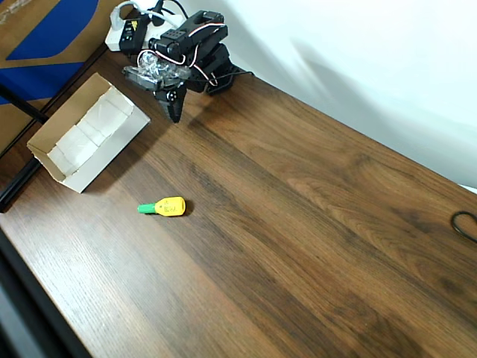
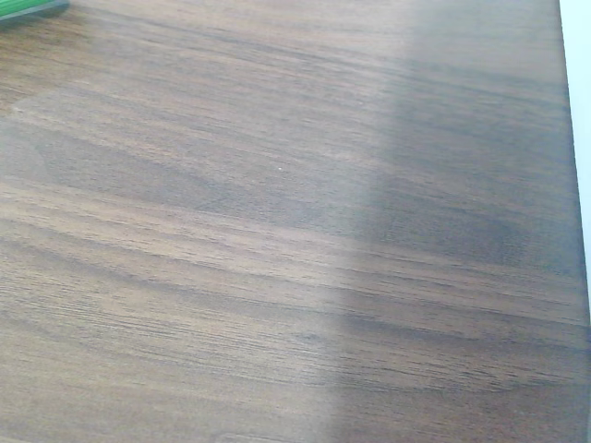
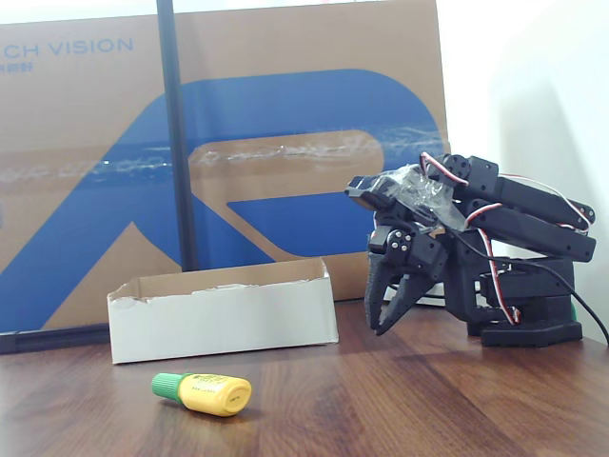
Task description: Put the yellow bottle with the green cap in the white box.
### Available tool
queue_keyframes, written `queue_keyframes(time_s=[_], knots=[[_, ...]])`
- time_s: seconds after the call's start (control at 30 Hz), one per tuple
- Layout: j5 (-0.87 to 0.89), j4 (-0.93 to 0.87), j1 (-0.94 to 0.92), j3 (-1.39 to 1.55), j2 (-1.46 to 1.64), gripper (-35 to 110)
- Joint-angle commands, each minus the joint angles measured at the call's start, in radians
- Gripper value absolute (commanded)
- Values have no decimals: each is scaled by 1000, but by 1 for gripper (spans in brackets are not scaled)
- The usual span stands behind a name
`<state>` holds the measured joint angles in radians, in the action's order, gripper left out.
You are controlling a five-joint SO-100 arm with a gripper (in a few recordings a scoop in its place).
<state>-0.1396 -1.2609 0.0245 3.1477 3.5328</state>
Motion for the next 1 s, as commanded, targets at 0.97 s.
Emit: queue_keyframes(time_s=[0.97], knots=[[66, -17, -126, -6, 38, 2]])
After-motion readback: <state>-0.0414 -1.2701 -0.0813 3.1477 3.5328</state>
